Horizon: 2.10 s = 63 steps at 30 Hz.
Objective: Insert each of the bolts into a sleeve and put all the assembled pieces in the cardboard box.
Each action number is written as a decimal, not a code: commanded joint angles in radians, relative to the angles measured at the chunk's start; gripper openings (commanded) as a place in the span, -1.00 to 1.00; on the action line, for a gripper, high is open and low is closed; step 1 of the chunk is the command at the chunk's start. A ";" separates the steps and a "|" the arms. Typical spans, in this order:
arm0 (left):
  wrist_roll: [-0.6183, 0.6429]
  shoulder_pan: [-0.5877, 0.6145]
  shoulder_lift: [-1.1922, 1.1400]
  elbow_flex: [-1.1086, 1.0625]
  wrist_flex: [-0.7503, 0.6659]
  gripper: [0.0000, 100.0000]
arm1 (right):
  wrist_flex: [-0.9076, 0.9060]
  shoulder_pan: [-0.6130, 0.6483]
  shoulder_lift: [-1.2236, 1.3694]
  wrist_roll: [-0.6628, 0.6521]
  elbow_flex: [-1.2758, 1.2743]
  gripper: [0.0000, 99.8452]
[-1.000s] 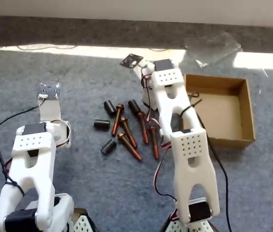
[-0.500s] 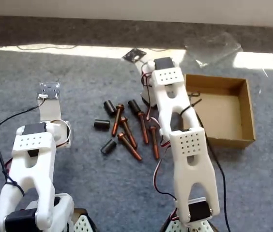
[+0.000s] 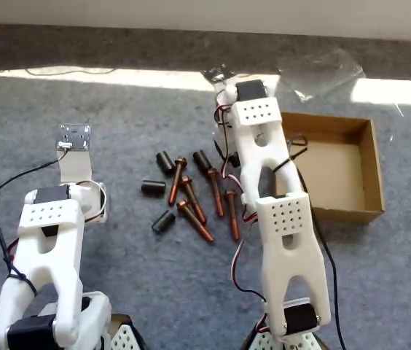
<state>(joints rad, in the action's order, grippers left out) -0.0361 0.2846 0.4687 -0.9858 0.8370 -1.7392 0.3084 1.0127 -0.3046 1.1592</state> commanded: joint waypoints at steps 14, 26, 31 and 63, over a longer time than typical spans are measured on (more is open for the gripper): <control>0.002 -0.010 0.001 -0.038 -0.083 -0.68 | -0.022 -0.013 -0.529 0.012 -0.312 -0.99; -0.043 -0.056 0.001 -0.038 -0.081 -0.68 | -0.021 -0.013 -1.092 0.011 -0.704 -0.99; -0.086 -0.156 0.005 -0.022 -0.023 -0.68 | -0.019 -0.015 -1.314 0.009 -0.881 -0.99; -0.112 -0.444 -0.638 0.906 0.600 -0.68 | 0.432 -0.047 -2.365 0.009 -2.006 -0.99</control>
<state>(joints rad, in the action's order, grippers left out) -0.1465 -0.1419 -0.0683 -0.2631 1.3633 -1.3878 0.3007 -1.2965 -0.3000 -0.8063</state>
